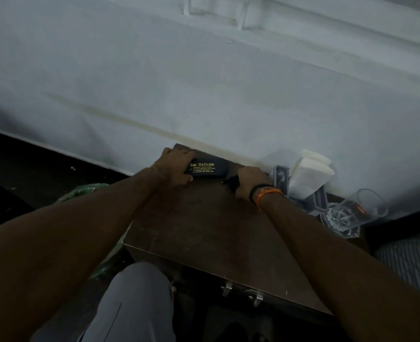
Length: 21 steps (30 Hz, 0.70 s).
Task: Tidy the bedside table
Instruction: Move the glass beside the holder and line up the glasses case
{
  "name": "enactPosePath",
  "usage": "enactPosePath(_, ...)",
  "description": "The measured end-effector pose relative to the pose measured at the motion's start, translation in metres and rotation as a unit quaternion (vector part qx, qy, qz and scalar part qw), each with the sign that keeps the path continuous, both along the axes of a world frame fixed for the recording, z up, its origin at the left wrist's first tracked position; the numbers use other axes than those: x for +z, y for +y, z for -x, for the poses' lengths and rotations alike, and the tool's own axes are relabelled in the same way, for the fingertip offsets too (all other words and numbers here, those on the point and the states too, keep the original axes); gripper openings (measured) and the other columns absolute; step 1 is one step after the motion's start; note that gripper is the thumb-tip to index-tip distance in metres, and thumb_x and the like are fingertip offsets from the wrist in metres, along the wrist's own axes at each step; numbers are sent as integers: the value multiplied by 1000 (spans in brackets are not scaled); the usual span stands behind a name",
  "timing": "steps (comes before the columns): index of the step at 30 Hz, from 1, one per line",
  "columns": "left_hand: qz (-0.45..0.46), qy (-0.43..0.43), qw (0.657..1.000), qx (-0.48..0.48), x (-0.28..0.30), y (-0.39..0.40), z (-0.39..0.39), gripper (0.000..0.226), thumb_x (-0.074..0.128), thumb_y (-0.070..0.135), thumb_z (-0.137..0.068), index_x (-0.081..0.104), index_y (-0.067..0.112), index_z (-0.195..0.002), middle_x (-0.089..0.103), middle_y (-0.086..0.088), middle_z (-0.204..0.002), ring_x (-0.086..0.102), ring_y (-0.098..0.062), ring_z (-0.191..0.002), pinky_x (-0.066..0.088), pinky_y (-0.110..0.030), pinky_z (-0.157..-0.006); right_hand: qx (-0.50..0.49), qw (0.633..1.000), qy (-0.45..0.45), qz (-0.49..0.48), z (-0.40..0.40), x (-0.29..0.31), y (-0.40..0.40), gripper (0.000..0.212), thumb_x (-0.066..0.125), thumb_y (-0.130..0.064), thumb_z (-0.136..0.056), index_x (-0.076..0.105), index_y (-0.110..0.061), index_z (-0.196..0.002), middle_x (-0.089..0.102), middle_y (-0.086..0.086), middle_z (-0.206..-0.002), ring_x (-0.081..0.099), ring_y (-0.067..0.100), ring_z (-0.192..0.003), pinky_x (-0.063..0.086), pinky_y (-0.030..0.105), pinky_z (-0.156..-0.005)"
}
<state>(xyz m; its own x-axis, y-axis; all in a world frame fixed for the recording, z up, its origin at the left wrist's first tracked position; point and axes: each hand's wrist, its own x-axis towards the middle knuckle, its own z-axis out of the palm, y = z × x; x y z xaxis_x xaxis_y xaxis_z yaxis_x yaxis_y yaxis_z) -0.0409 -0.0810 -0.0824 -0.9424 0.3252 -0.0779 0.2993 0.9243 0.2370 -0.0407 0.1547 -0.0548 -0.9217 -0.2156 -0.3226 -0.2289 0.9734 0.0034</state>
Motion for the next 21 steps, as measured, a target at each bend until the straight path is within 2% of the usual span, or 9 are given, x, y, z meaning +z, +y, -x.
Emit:
enactPosePath(7, -24, -29, 999, 8, 3, -3, -3, 71, 70, 25, -82, 36, 18, -144, 47, -9, -142, 42, -29, -130, 30, -44, -108, 41, 998, -15, -38, -1, 8, 5, 42, 71, -12, -83, 57, -4, -122, 58, 18, -128, 56, 35, -119, 47, 40, -98)
enactPosePath(14, -35, -38, 999, 16, 5, -3, -5, 68, 68, 12, -79, 40, 15, -141, 48, -12, -139, 44, -32, -127, 33, -44, -105, 43, 999, 2, -28, -2, 5, 3, 35, 66, -8, -86, 60, -4, -120, 61, 18, -124, 58, 35, -115, 49, 40, -96)
enactPosePath(21, -38, -35, 999, 14, 3, -2, -3, 69, 67, 8, -77, 42, 14, -140, 47, -13, -140, 44, -34, -127, 37, -46, -105, 52, 998, 0, -19, 2, 3, 4, 42, 70, -7, -82, 58, -7, -123, 61, 17, -125, 58, 34, -115, 51, 40, -96)
